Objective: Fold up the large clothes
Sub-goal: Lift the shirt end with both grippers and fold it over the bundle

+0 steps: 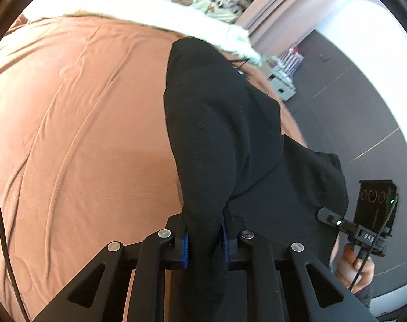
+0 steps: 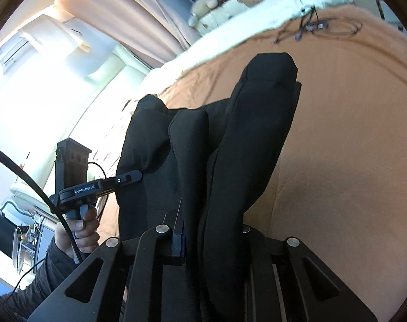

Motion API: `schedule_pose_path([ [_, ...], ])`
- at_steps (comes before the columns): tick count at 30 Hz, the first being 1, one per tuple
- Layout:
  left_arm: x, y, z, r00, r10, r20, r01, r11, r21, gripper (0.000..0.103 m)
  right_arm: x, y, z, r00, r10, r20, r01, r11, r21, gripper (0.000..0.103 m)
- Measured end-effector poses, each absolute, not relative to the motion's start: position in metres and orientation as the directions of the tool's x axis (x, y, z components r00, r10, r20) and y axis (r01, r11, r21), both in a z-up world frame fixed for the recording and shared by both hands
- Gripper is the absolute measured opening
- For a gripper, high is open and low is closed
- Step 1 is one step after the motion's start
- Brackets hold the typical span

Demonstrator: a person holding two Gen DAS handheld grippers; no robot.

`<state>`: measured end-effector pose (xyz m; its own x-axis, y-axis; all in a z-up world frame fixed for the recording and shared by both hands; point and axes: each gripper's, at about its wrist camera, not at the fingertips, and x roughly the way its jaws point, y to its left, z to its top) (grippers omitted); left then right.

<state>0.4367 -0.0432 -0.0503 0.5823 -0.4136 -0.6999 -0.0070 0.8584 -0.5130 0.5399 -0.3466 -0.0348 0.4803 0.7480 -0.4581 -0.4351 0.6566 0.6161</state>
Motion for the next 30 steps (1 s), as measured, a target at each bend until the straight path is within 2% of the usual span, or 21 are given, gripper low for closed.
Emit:
schedule_pose_path([
  [12,0.394,-0.117,0.031,0.623,-0.508,-0.595,0.156,0.826,-0.541,0.016,0.438,-0.407,0.017,0.629,0.676,-0.384,-0.449,0.719,0.530,0.013],
  [21,0.400,-0.229,0.055,0.544,-0.632,-0.552,0.288,0.759,-0.584,0.016,0.379,-0.487,0.040,0.739,0.528,-0.419,-0.320,0.822,0.471,0.013],
  [30,0.411,-0.351,0.054,0.431,-0.721,-0.542,0.392,0.691,-0.607,0.016,0.327,-0.551,0.054,0.795,0.388,-0.467,-0.193,0.891,0.411,0.013],
])
